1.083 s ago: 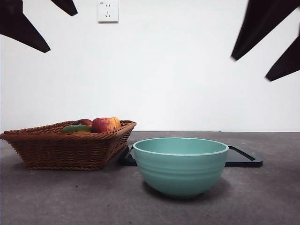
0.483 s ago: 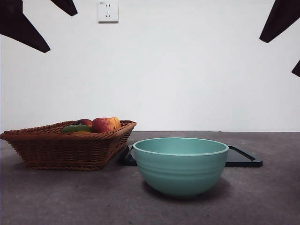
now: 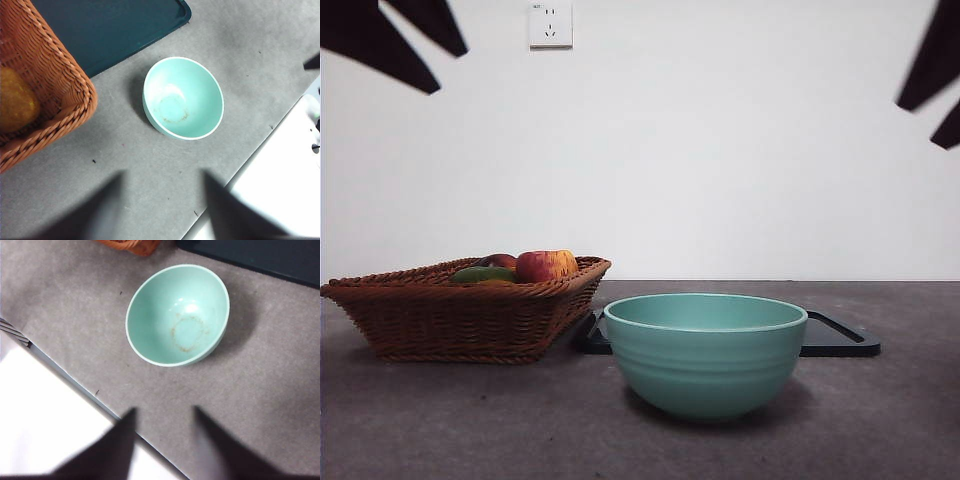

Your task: Pick up the wifruite, put it on the bowl, pick up the plate, put it on desk

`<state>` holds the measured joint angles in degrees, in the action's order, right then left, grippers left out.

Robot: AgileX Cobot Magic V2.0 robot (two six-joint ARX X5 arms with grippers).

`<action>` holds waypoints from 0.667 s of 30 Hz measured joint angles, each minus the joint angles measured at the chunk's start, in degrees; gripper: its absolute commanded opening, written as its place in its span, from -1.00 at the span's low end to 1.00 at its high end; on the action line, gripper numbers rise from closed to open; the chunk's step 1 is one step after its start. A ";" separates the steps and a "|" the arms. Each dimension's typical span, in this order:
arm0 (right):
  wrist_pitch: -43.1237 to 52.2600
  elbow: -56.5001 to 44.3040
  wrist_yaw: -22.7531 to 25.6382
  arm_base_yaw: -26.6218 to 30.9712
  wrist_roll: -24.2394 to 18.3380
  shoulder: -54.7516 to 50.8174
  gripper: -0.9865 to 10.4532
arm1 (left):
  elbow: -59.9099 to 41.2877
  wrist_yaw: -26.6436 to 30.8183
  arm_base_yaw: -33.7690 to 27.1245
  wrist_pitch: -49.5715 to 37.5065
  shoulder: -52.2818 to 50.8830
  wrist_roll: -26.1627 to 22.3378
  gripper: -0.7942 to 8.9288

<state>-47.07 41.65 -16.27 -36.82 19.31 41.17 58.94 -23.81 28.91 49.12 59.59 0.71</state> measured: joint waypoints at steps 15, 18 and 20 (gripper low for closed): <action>0.31 0.00 -0.02 0.00 -1.07 0.00 -0.82 | 0.00 0.00 0.00 -0.09 0.00 0.00 -0.82; 0.83 0.00 -0.02 0.00 -1.09 0.00 -0.82 | 0.00 0.00 0.00 -0.09 0.00 0.00 -0.82; 0.92 0.00 -0.02 0.00 -1.09 0.00 -0.82 | 0.00 0.00 0.00 -0.09 0.00 0.00 -0.82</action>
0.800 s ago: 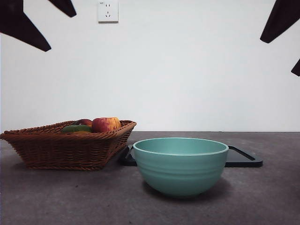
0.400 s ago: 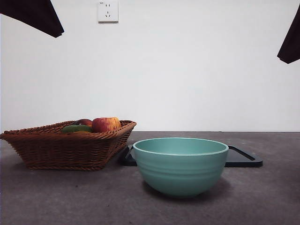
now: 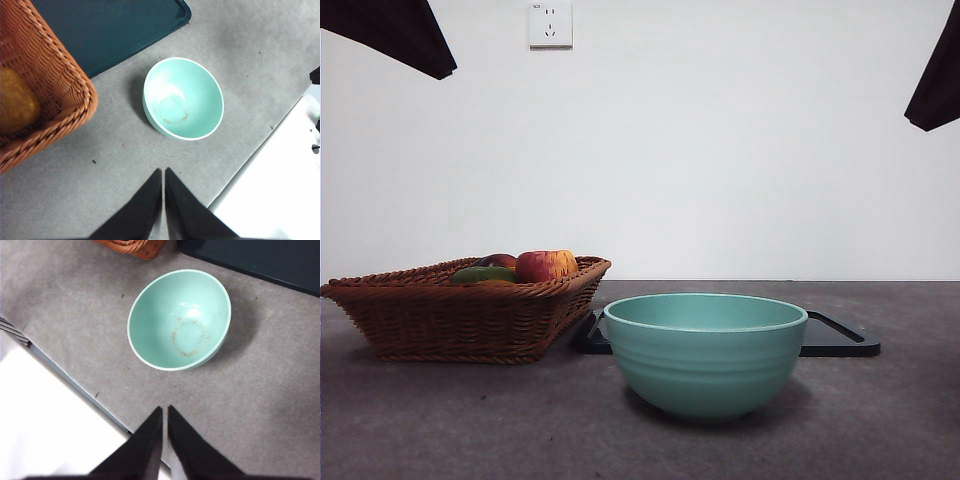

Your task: Pick up the wifruite, put it on the bowl, pick up the plate, put it on desk

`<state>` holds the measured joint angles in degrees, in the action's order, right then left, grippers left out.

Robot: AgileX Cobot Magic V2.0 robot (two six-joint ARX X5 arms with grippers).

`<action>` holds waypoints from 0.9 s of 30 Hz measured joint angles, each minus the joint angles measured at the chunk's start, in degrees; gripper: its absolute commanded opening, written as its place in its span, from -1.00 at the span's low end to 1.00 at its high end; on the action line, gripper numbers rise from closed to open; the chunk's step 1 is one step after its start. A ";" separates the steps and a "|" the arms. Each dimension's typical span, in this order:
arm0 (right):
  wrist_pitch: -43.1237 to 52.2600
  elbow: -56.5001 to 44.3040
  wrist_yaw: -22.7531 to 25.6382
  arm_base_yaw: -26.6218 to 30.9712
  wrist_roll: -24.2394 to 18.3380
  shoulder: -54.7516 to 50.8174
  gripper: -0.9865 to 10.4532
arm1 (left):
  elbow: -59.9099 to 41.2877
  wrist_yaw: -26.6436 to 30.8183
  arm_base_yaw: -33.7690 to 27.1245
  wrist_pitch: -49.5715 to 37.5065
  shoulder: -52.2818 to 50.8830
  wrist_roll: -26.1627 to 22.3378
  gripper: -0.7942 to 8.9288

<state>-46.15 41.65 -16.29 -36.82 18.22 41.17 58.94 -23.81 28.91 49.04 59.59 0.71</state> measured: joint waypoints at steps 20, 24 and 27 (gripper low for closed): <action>0.07 0.00 0.00 0.00 0.00 0.00 -0.82 | -0.09 3.13 -1.88 -5.27 -4.44 -1.29 -0.82; 0.07 0.00 0.00 0.00 0.00 0.00 -0.82 | -0.11 4.55 -7.65 -15.19 -9.66 -4.04 -0.82; 0.07 0.00 0.00 0.00 0.00 0.00 -0.82 | -0.31 4.55 -12.74 -21.68 -13.90 -4.87 -0.82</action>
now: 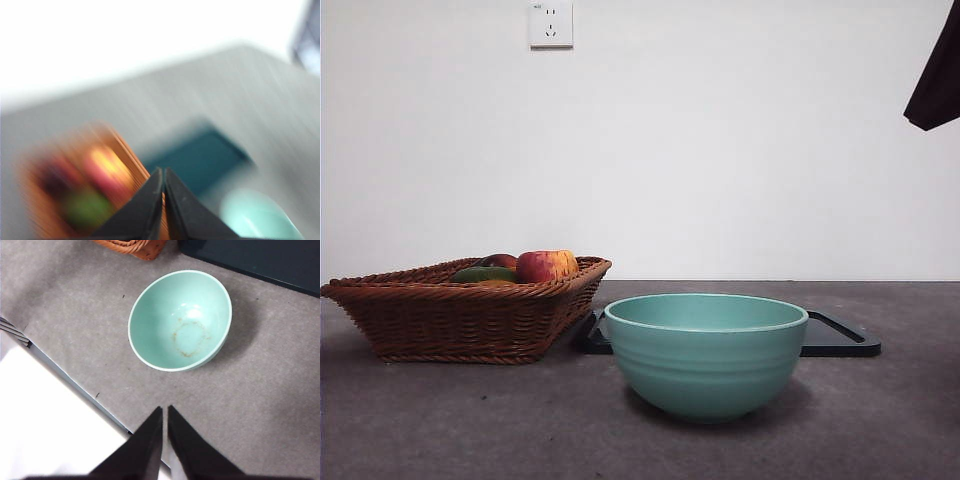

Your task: Pick up the wifruite, put it on the bowl, pick up the plate, put it on desk

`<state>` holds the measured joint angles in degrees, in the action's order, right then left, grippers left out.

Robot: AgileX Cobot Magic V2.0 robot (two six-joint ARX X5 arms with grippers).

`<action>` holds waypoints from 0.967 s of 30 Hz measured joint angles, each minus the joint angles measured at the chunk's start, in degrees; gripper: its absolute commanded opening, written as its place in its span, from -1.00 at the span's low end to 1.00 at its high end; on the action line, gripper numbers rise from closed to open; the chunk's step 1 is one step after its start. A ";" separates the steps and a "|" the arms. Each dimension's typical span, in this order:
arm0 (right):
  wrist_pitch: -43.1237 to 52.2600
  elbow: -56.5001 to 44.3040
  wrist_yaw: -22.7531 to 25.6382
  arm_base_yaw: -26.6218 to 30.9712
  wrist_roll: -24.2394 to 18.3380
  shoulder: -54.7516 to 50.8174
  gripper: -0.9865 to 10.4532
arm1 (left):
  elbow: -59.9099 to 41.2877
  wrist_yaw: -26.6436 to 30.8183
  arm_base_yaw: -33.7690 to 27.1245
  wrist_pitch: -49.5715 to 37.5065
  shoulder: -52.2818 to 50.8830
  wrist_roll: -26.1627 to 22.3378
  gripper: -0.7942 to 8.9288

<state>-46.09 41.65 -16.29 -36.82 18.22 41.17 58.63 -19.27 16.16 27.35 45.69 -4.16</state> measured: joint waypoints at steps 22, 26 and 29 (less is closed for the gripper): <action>0.02 0.00 0.00 0.00 0.00 0.00 -0.82 | -30.08 10.14 -19.08 -16.00 -32.15 -6.03 -0.82; 0.02 0.00 0.00 0.00 0.00 0.00 -0.82 | -36.68 10.21 -19.87 -16.02 -36.15 -5.79 -0.82; 0.04 0.00 0.00 0.00 0.00 0.00 -0.82 | -41.68 10.34 -20.50 -16.00 -39.08 -5.35 -0.82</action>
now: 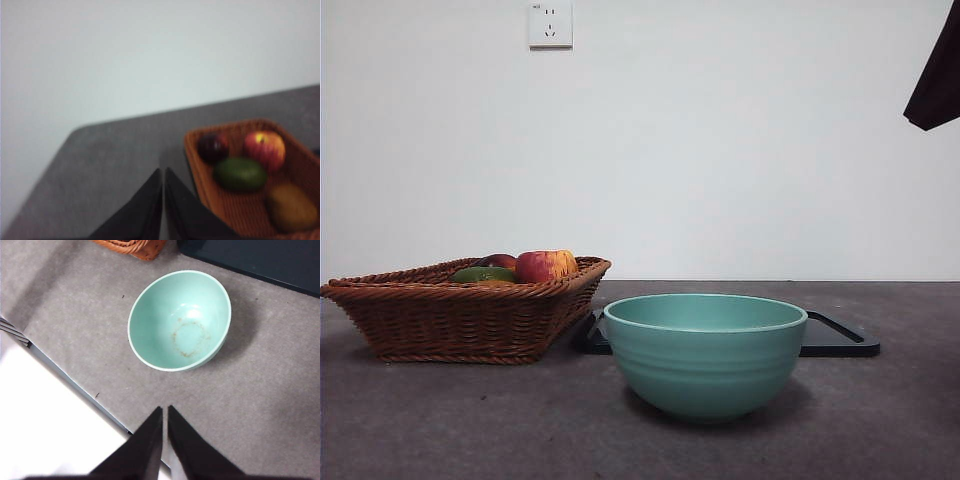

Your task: Pick up the wifruite, put it on the bowl, pick up the plate, put it on desk

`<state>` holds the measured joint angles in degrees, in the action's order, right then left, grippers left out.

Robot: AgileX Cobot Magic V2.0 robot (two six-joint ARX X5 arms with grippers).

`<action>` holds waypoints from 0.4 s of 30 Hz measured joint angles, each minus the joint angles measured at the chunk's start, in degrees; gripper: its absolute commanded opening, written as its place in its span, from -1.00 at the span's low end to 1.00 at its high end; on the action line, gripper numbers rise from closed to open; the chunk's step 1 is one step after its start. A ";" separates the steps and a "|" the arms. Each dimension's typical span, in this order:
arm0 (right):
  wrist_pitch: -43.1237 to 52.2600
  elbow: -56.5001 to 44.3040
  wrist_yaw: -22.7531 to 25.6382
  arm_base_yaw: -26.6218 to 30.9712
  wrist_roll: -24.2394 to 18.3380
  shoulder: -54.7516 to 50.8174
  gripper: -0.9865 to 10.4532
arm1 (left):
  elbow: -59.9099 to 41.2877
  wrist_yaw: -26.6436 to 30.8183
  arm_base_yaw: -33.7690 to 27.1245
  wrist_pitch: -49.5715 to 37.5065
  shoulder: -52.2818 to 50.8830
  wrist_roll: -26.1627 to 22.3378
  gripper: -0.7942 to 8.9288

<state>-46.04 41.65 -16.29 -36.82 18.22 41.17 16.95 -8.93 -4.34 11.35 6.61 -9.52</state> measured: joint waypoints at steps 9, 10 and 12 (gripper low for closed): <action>0.00 0.00 0.00 0.00 0.00 0.00 -0.82 | -10.80 0.02 -0.52 0.09 -6.32 3.69 -0.82; 0.00 0.00 0.00 0.00 0.00 0.00 -0.82 | -11.39 0.02 -0.52 0.04 -6.32 4.04 -0.82; 0.00 0.00 0.00 0.00 0.00 0.02 -0.82 | -12.57 0.02 -0.52 0.00 -6.32 4.55 -0.82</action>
<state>-46.04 41.65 -16.29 -36.82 18.22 41.19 4.38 -8.91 -4.86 11.35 0.30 -4.97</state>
